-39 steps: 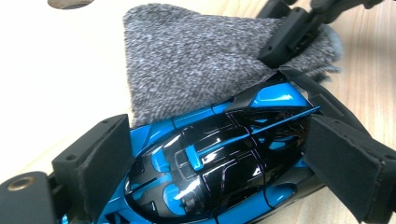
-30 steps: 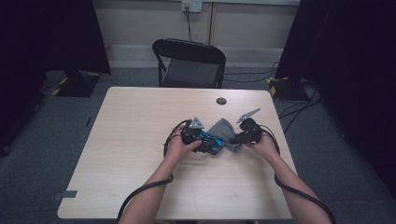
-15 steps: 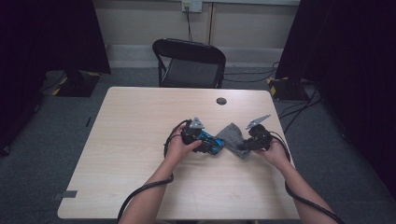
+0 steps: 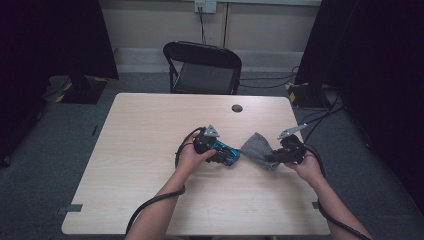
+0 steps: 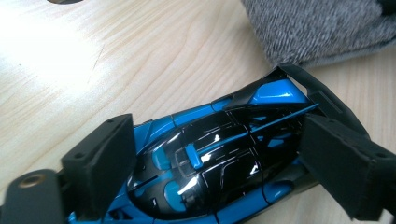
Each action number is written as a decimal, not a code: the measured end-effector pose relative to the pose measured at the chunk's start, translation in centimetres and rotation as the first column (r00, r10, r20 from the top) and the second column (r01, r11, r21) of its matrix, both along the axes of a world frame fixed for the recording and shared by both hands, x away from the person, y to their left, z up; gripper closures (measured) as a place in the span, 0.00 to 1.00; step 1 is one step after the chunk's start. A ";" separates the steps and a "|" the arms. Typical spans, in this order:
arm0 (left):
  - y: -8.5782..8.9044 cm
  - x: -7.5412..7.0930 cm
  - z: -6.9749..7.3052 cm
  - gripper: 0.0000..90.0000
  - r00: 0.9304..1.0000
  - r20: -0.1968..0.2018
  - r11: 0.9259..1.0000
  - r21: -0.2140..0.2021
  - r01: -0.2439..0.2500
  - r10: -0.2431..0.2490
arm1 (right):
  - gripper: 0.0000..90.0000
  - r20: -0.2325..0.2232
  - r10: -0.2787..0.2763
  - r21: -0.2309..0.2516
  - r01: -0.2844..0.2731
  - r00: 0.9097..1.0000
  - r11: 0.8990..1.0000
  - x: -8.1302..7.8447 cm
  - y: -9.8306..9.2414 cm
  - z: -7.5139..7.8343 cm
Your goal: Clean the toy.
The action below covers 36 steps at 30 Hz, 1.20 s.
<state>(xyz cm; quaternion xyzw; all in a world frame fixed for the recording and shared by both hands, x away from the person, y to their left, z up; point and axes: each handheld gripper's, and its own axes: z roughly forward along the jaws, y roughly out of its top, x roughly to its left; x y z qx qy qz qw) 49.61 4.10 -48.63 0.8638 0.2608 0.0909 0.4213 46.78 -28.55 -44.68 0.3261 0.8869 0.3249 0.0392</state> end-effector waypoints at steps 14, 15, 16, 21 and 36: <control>4.7 -2.3 3.4 0.18 0.999 0.017 1.000 -0.011 -0.027 0.027 | 0.83 0.077 0.042 0.039 -0.045 0.996 0.998 -0.7 3.1 5.4; 5.3 -2.6 3.6 0.18 0.999 0.016 0.999 -0.019 -0.035 0.035 | 0.83 0.085 0.056 0.039 -0.060 0.995 0.997 -0.8 3.7 5.7; 5.9 -2.8 3.8 0.18 0.999 0.013 0.999 -0.025 -0.040 0.040 | 0.83 0.094 0.068 0.038 -0.072 0.993 0.997 -0.9 4.3 5.9; 9.2 -3.9 4.5 0.18 0.997 0.014 0.996 -0.046 -0.081 0.082 | 0.83 0.088 0.152 0.058 -0.157 0.985 0.986 -1.8 8.4 5.2; 15.9 -7.8 5.4 0.18 0.990 0.061 0.990 -0.065 -0.125 0.129 | 0.82 0.005 0.393 0.046 -0.393 0.920 0.919 -3.8 19.9 0.3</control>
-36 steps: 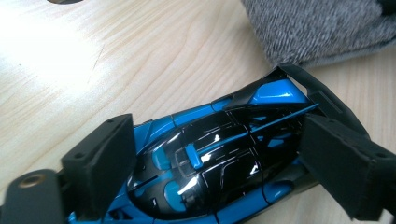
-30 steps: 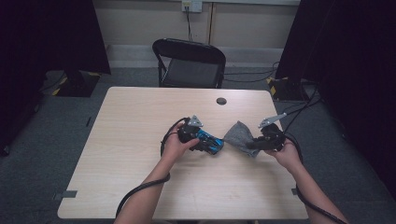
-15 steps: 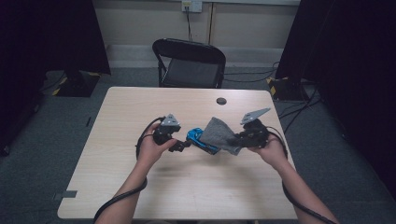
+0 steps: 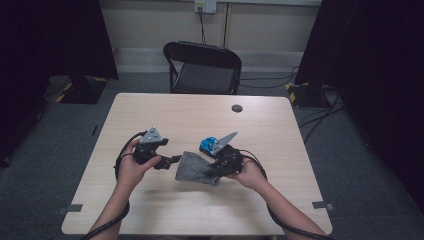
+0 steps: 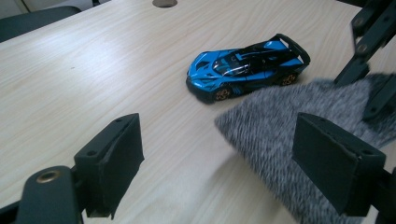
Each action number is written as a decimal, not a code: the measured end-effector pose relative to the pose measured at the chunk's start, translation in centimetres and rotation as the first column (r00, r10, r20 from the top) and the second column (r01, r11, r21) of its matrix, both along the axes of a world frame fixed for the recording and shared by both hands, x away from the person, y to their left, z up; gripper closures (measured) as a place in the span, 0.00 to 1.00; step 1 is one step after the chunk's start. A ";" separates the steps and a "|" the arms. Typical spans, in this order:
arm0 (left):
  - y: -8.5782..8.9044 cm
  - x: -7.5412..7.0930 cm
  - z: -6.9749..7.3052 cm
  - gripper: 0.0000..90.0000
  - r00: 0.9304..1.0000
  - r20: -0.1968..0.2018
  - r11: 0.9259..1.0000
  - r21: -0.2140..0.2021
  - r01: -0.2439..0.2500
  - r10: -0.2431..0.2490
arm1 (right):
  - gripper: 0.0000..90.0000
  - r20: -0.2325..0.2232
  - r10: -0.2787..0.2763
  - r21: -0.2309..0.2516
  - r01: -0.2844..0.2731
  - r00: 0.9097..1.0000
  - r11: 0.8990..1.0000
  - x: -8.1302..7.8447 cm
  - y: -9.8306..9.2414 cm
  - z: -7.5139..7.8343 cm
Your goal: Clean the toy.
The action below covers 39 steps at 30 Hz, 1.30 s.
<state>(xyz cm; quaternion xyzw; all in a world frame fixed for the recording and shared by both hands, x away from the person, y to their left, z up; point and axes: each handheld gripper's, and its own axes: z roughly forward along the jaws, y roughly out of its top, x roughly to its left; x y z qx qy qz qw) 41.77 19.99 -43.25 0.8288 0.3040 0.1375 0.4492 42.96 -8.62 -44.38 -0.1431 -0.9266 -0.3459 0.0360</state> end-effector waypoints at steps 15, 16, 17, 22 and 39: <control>0.6 -2.1 -1.7 0.18 0.999 -0.017 0.998 0.026 0.052 -0.052 | 0.71 -0.003 0.043 -0.027 -0.043 0.999 0.999 -0.4 3.0 -2.4; 0.4 -2.2 -1.8 0.18 0.998 -0.018 0.998 0.032 0.060 -0.059 | 0.67 -0.001 0.040 -0.025 -0.040 0.999 0.999 -0.4 2.9 -2.3; 0.2 -2.3 -1.9 0.19 0.997 -0.020 0.997 0.032 0.070 -0.070 | 0.62 0.003 0.041 -0.019 -0.041 0.999 0.999 -0.5 2.9 -2.3; -0.6 -2.5 -2.1 0.19 0.995 -0.021 0.994 0.043 0.102 -0.101 | 0.46 0.009 0.019 0.010 -0.019 1.000 1.000 -0.6 1.9 -1.7; -4.7 -2.3 -4.0 0.26 0.967 -0.091 0.955 0.161 0.249 -0.237 | 0.17 0.056 -0.149 0.105 0.143 0.987 0.984 0.7 -2.9 0.4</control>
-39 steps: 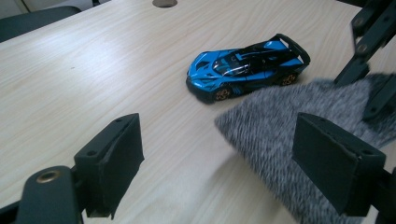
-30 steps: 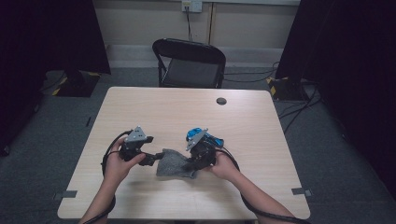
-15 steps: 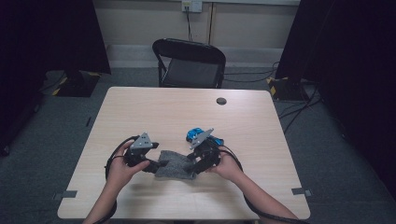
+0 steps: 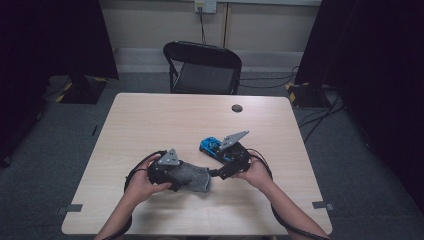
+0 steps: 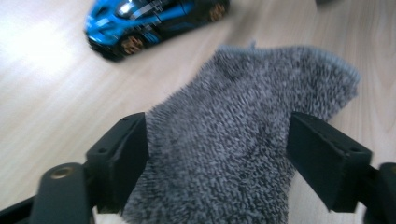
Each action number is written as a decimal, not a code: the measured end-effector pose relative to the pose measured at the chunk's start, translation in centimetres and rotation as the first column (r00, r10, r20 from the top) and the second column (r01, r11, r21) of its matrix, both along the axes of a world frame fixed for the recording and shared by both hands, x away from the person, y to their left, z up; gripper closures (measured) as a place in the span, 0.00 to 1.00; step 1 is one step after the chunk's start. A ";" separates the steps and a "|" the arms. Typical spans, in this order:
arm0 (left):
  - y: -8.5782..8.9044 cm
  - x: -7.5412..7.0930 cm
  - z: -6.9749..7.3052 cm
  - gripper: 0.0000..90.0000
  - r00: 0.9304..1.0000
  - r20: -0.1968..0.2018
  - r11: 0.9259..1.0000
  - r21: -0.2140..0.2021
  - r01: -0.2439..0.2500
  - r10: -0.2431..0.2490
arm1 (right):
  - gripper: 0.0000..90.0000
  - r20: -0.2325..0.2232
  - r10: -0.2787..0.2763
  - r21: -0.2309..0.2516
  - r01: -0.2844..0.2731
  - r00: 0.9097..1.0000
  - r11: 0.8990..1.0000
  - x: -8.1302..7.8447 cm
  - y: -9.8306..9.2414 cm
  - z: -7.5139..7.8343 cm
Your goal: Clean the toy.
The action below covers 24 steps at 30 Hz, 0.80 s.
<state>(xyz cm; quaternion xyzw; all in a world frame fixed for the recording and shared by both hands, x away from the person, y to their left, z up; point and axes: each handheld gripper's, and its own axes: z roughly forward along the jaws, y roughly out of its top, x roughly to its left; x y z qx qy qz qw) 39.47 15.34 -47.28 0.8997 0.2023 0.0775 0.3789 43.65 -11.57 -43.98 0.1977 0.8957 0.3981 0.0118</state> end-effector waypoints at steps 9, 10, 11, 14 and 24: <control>-0.6 0.1 -0.8 0.34 1.000 -0.015 0.999 0.048 0.003 -0.003 | 0.15 0.037 -0.153 -0.014 0.153 0.988 0.988 2.3 -1.7 -0.3; -0.5 0.2 -0.8 0.36 1.000 -0.029 0.998 0.057 0.003 -0.002 | 0.15 0.037 -0.165 -0.021 0.166 0.986 0.986 2.7 -1.7 -0.5; -0.5 0.1 -0.9 0.38 1.000 -0.031 0.998 0.057 0.002 0.000 | 0.15 0.038 -0.181 -0.036 0.182 0.983 0.983 3.1 -1.8 -0.7; -0.4 0.0 -1.1 0.45 0.999 -0.042 0.998 0.054 -0.013 0.015 | 0.15 0.030 -0.205 -0.067 0.206 0.978 0.976 4.3 -1.6 -1.4; 0.0 -0.1 -1.0 0.69 0.995 -0.080 0.998 0.037 -0.058 0.061 | 0.15 -0.010 -0.220 -0.102 0.218 0.975 0.971 7.1 -0.1 -2.8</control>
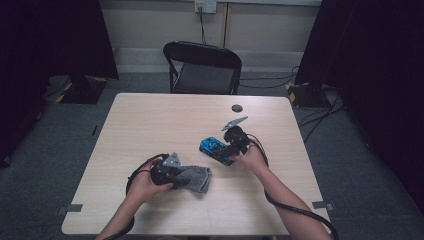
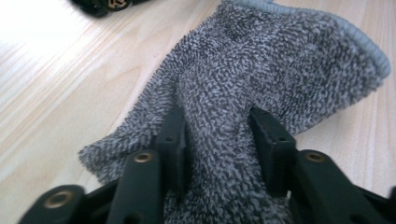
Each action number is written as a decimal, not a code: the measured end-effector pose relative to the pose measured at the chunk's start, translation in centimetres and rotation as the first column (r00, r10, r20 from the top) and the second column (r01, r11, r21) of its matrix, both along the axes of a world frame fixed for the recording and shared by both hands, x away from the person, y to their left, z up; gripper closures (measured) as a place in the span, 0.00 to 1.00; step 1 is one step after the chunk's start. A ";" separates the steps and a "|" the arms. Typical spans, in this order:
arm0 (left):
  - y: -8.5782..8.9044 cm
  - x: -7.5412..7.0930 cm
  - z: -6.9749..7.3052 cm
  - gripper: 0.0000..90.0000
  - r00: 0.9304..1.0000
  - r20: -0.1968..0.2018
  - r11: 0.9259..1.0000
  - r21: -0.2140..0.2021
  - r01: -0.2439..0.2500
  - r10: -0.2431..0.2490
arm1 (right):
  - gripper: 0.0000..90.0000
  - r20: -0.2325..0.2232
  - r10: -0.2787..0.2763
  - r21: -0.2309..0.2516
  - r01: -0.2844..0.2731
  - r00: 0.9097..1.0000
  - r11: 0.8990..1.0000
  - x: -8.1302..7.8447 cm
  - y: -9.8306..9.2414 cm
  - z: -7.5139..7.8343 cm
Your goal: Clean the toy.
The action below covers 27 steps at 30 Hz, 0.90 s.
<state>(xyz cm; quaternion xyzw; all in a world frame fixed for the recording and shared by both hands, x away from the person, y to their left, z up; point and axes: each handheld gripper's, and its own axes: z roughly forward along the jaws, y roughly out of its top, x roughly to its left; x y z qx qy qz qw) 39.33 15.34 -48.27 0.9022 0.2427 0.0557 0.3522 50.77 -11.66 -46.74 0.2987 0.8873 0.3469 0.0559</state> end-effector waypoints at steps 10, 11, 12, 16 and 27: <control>0.4 0.1 0.2 0.74 0.999 -0.030 0.999 -0.012 -0.031 0.031 | 0.15 0.011 0.020 -0.066 -0.019 1.000 0.998 0.3 1.5 -1.2; 0.4 0.1 0.2 0.74 0.999 -0.029 0.999 -0.014 -0.035 0.035 | 0.15 0.012 0.018 -0.063 -0.018 1.000 0.998 0.3 1.6 -1.2; 0.4 0.1 0.2 0.74 0.999 -0.031 0.999 -0.017 -0.038 0.038 | 0.15 0.006 0.016 -0.060 -0.016 1.000 0.998 0.4 1.6 -1.2; 0.5 0.1 0.2 0.75 0.998 -0.037 0.999 -0.015 -0.047 0.046 | 0.16 -0.001 0.022 -0.087 -0.022 1.000 0.996 0.6 2.0 -1.2; 0.7 0.1 0.2 0.75 0.998 -0.041 0.998 -0.023 -0.056 0.055 | 0.16 -0.003 0.017 -0.129 -0.018 1.000 0.991 0.7 1.8 -2.0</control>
